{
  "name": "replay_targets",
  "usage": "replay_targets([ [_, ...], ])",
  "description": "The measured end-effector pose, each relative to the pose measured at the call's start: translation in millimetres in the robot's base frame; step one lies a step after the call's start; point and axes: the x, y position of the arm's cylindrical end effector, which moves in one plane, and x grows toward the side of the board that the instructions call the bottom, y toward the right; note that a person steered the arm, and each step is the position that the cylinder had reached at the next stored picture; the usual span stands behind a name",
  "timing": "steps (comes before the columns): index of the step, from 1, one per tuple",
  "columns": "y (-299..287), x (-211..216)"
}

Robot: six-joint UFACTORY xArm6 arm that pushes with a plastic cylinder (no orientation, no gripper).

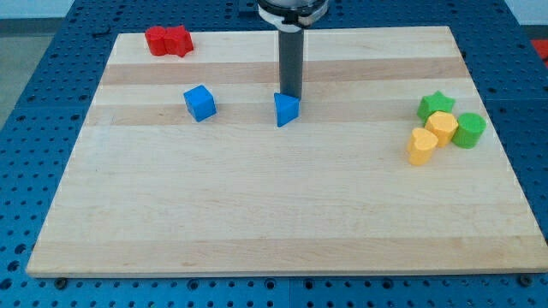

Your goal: Move the blue cube to the left of the blue triangle

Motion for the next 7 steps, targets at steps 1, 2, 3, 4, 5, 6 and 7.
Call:
replay_targets([
  [1, 0.0, -16.2],
  [2, -13.9, -37.0],
  [3, -92.4, -39.8],
  [4, -187.5, -39.6],
  [5, -195.2, -5.1],
  [6, -191.3, 20.1],
  [7, -180.1, 18.7],
])
